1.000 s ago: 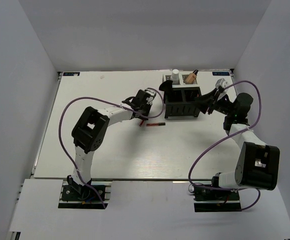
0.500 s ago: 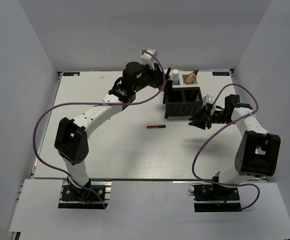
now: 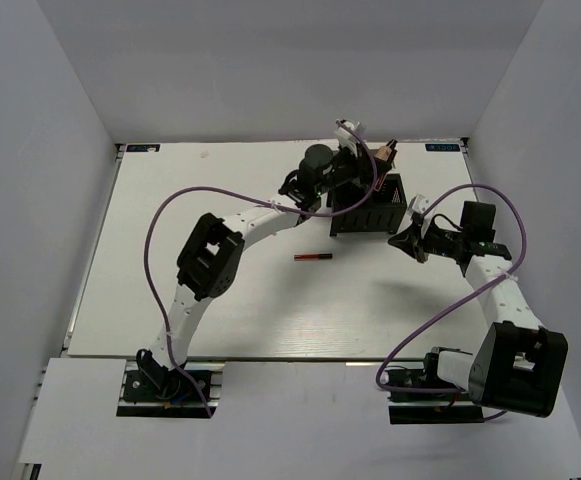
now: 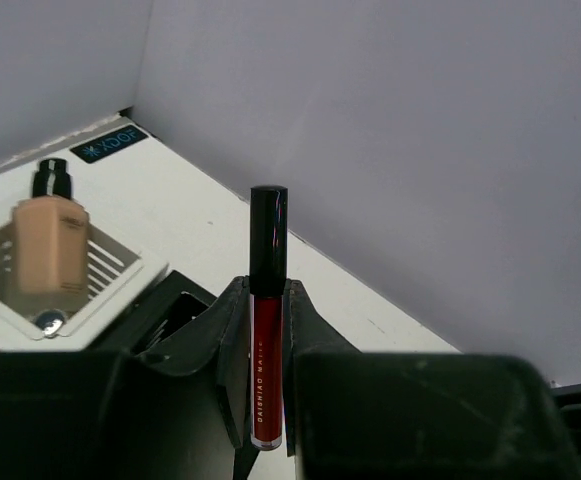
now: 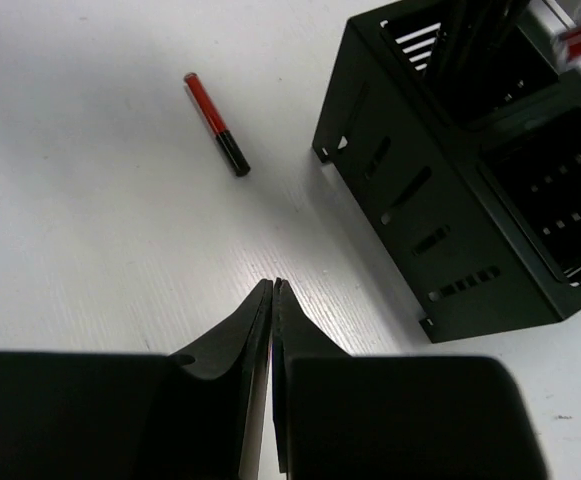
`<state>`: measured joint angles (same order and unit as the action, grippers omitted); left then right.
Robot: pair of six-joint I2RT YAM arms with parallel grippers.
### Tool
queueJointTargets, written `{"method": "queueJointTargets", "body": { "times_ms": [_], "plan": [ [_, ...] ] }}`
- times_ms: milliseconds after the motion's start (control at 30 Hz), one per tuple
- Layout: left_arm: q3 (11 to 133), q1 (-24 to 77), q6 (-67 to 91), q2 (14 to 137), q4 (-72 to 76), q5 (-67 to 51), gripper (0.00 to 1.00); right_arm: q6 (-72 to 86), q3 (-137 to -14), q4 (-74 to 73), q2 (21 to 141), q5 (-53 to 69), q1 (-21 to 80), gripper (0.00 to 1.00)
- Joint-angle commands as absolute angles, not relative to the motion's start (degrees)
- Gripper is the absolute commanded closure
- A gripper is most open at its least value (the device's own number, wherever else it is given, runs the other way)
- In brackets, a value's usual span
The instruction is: Organize the makeup
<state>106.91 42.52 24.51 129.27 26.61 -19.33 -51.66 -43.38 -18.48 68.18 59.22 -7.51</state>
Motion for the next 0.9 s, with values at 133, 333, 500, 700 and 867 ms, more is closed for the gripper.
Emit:
{"method": "queueJointTargets", "body": {
  "times_ms": [133,333,500,700,867],
  "plan": [
    [112.1,44.0,26.2,133.1,37.6,-16.0,1.00,-46.0,-42.9,-14.1,66.3,57.7,-8.1,0.92],
    [114.1,45.1,25.8,137.5,37.9,-14.0,1.00,-44.7,-42.4,-13.5,65.5,58.0,-8.3,0.91],
    [116.7,45.1,24.6,140.3,35.1,-11.5,1.00,-43.2,-41.7,-12.7,64.8,58.1,-8.4,0.91],
    [118.1,45.1,22.7,141.9,31.1,-9.8,0.91,-42.7,-40.8,-12.0,64.4,58.4,-8.6,0.88],
    [117.2,45.1,20.9,141.3,28.2,-9.6,0.69,-42.5,-40.7,-11.4,64.4,58.3,-8.6,0.83]
  ]
}}
